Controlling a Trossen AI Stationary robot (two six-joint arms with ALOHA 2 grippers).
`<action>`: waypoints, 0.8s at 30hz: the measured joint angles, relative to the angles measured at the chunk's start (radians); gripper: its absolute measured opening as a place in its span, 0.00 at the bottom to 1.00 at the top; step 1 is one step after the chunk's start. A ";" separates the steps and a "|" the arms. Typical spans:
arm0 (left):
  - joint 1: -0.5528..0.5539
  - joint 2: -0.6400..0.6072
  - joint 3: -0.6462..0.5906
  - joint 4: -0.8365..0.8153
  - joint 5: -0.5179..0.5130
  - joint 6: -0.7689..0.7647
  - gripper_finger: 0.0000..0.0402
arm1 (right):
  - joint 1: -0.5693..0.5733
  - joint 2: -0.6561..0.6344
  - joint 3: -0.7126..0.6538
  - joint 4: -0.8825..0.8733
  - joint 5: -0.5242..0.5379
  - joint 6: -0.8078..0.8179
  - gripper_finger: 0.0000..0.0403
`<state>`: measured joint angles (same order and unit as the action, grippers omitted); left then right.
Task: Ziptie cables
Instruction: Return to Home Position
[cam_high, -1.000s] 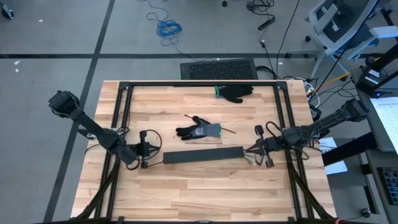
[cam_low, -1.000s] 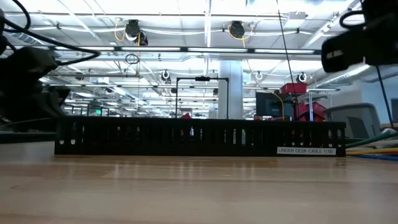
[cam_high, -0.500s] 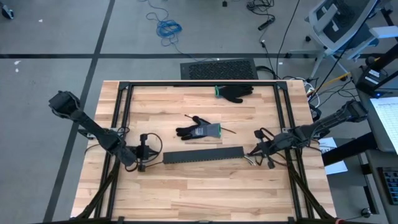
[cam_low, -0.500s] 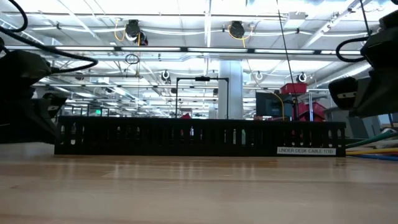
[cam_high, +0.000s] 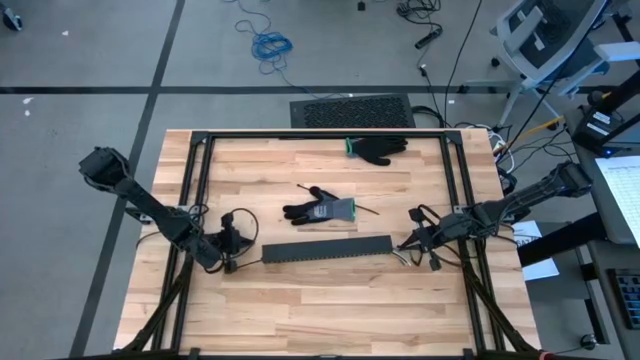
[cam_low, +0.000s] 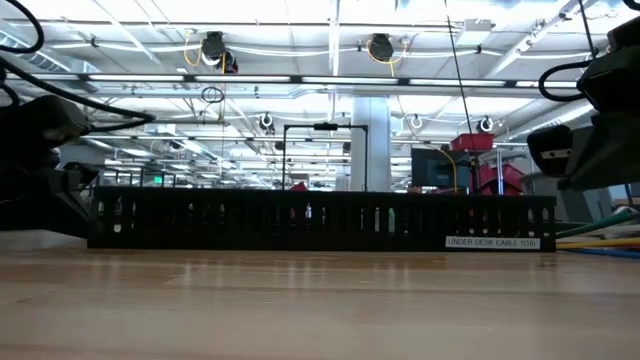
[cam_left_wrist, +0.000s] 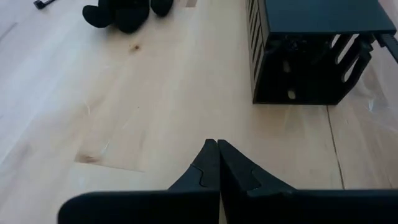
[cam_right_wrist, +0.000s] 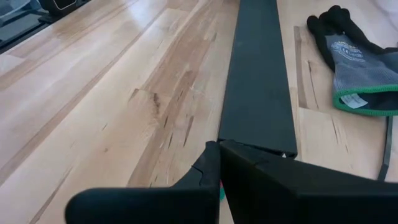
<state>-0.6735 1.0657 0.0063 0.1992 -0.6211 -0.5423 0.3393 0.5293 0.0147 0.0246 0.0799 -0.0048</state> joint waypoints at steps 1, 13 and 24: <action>0.000 0.000 0.000 0.000 0.000 0.000 0.00 | 0.000 0.000 0.000 0.000 0.000 0.000 0.00; 0.000 -0.206 0.000 -0.034 0.017 -0.001 0.00 | 0.000 -0.016 0.000 -0.005 -0.001 0.000 0.00; 0.027 -0.692 0.001 -0.055 0.019 -0.001 0.00 | -0.169 -0.299 -0.001 0.002 -0.004 0.001 0.00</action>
<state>-0.6464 0.3737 0.0071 0.1440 -0.6025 -0.5434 0.1701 0.2306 0.0139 0.0261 0.0757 -0.0040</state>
